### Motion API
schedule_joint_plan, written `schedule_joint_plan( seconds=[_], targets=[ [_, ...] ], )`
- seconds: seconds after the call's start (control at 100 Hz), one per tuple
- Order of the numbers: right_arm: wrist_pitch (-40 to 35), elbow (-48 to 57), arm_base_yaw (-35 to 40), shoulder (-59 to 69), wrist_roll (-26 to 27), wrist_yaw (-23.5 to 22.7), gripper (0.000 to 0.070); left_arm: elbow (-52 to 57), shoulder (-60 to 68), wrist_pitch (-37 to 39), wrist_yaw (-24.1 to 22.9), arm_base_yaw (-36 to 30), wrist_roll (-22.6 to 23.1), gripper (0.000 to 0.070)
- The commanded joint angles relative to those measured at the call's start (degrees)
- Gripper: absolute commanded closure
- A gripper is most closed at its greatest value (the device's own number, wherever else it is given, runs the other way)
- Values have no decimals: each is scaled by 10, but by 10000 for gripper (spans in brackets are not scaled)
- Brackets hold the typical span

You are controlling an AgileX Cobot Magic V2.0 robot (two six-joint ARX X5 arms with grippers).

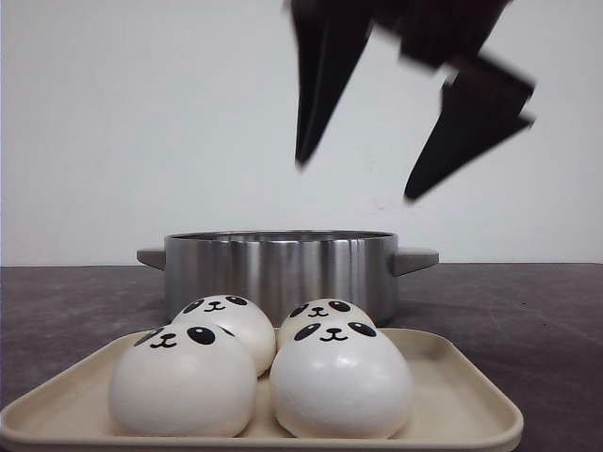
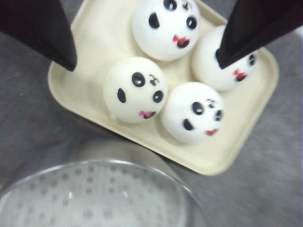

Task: Steam buns
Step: 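Lower the right gripper onto the nearest panda bun and close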

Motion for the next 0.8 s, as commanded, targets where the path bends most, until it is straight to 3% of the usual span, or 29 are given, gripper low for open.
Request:
schedule_joint_plan(
  seconds=[0.0, 0.21, 0.47, 0.79],
  targets=[
    [0, 17, 6, 33, 19, -16, 170, 5, 2, 2, -2, -7, 7, 0],
    [11, 28, 6, 112, 27, -28, 172, 5, 2, -6, -2, -33, 7, 0],
    [43, 28, -12, 166, 30, 19, 172, 5, 2, -6, -2, -54, 7, 0],
    [58, 28, -28, 202, 47, -17, 187, 5, 2, -6, -3, -67, 7, 0]
  ],
)
